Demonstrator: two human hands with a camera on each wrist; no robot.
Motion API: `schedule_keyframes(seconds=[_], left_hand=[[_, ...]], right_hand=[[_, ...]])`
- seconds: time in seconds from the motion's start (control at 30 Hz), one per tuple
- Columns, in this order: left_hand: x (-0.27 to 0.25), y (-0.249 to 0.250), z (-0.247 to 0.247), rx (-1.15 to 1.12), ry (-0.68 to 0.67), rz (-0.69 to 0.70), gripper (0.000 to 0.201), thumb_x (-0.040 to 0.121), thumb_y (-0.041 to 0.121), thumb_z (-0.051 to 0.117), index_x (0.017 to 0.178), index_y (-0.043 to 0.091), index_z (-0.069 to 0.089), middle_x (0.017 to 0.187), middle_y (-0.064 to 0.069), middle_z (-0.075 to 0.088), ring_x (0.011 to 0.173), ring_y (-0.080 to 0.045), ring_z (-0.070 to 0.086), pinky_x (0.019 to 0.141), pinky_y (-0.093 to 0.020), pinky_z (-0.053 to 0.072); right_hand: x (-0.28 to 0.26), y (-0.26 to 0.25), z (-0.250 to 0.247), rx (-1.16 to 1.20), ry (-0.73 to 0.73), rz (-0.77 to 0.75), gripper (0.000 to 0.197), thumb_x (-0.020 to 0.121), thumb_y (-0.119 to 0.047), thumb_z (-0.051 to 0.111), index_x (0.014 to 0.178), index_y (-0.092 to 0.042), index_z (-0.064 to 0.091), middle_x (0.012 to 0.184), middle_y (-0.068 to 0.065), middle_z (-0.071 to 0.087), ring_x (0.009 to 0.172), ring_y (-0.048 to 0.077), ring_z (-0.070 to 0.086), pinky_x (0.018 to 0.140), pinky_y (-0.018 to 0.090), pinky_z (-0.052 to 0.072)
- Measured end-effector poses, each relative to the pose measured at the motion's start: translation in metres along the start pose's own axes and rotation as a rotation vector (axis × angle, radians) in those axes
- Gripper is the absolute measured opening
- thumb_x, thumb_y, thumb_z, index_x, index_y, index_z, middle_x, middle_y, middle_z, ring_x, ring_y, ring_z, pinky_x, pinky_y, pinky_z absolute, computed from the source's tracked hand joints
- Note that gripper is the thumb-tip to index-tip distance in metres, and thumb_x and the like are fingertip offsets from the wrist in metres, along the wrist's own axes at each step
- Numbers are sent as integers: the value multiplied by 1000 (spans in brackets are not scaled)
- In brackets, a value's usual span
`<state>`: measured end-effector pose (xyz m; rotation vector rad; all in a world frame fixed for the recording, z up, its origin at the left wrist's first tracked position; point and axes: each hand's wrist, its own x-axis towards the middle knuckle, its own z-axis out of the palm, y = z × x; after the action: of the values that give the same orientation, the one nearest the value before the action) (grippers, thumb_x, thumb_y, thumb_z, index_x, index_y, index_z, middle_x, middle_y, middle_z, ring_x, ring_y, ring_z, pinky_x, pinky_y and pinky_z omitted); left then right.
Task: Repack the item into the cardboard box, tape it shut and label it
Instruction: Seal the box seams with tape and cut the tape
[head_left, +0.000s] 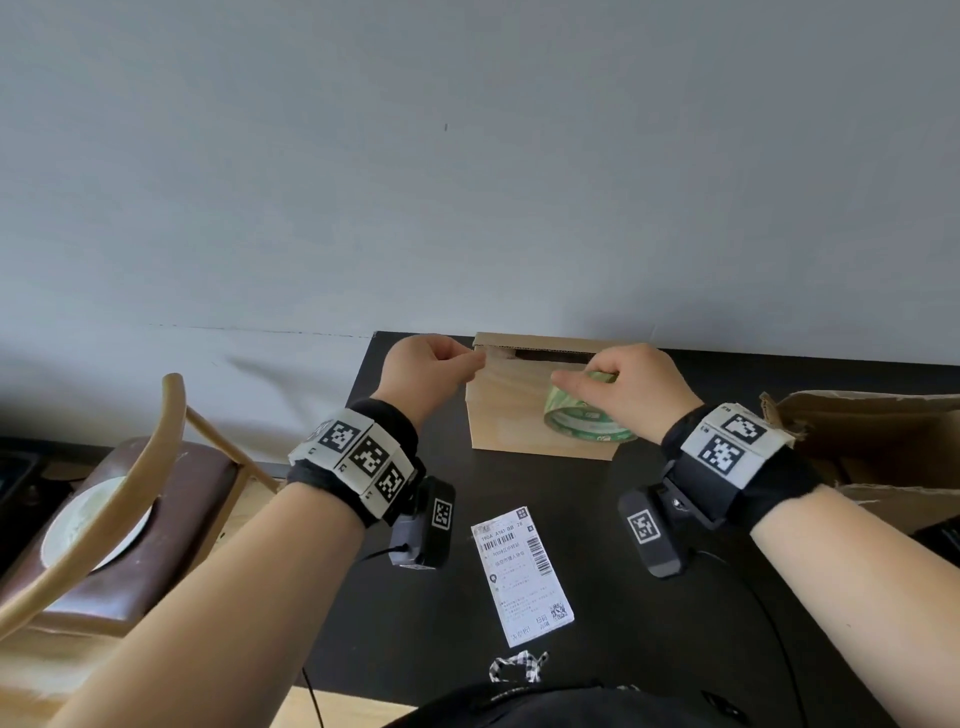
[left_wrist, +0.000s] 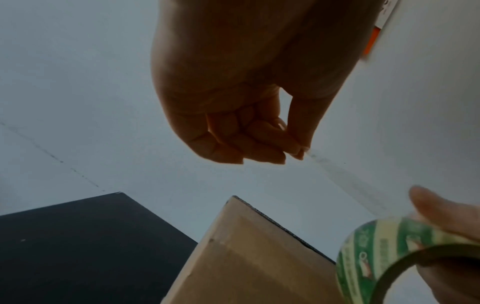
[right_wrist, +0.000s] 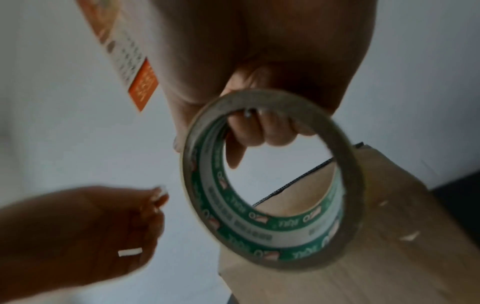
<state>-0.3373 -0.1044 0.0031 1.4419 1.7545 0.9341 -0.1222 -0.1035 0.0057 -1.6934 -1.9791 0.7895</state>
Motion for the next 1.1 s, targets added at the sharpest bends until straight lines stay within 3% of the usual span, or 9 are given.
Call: schedule_keyframes(seconds=[0.1, 0.23, 0.43, 0.53, 0.67, 0.73, 0.9, 1.0, 1.1], left_hand=[[3, -5, -4, -18, 7, -31, 23, 87, 27, 64, 72, 10, 65, 67, 5, 59, 60, -5, 47, 59, -16, 39], [6, -13, -5, -121, 10, -92, 22, 86, 29, 65, 70, 13, 63, 66, 6, 61, 64, -9, 50, 68, -22, 43], [13, -13, -6, -74, 74, -75, 22, 86, 26, 65, 74, 8, 66, 69, 4, 61, 63, -8, 50, 67, -23, 43], [15, -17, -9, -55, 105, -84, 23, 86, 27, 64, 69, 12, 63, 69, 4, 61, 65, -10, 51, 69, -26, 44], [19, -21, -8, -56, 103, -100, 25, 87, 25, 64, 64, 15, 60, 67, 5, 60, 68, -13, 52, 71, -28, 44], [22, -23, -7, -76, 110, -124, 26, 86, 26, 64, 63, 16, 60, 68, 5, 61, 74, -15, 55, 75, -32, 47], [26, -23, 2, -194, 83, -211, 23, 89, 25, 63, 68, 17, 59, 72, 1, 65, 79, -15, 62, 79, -34, 53], [23, -20, 13, -279, 28, -254, 18, 92, 22, 58, 76, 15, 58, 76, 1, 64, 76, -9, 64, 73, -30, 53], [20, -19, 25, -303, 26, -282, 17, 94, 23, 56, 78, 16, 57, 79, 1, 63, 79, -11, 63, 69, -30, 51]], right_hand=[[2, 2, -5, 234, -82, 44, 33, 84, -41, 62, 80, -9, 68, 76, 2, 67, 72, 15, 63, 68, 29, 49], [1, 4, -5, 481, -89, 104, 22, 84, -29, 66, 78, -8, 66, 76, 4, 66, 69, 15, 62, 67, 26, 48], [6, 12, -10, -28, 86, 23, 41, 71, -55, 70, 65, -16, 61, 67, 0, 66, 63, 15, 62, 59, 30, 49], [10, 14, -19, 24, 50, 35, 39, 78, -53, 65, 63, -17, 59, 62, -2, 61, 59, 13, 57, 52, 25, 40], [16, 18, -28, 184, -6, 66, 35, 81, -42, 66, 69, -9, 63, 65, 1, 60, 64, 15, 57, 61, 26, 42], [19, 22, -30, 262, 22, 90, 36, 79, -38, 69, 69, -5, 61, 59, 2, 50, 59, 16, 48, 61, 27, 38], [22, 35, -32, -230, 140, 70, 49, 75, -50, 69, 58, -9, 48, 54, 2, 43, 52, 18, 43, 51, 26, 31], [25, 39, -37, -279, 80, 85, 45, 76, -51, 67, 64, -9, 56, 60, 3, 52, 59, 19, 49, 53, 27, 35], [30, 45, -42, -305, 9, 72, 39, 79, -50, 64, 69, -12, 62, 69, 3, 60, 66, 18, 55, 56, 27, 40]])
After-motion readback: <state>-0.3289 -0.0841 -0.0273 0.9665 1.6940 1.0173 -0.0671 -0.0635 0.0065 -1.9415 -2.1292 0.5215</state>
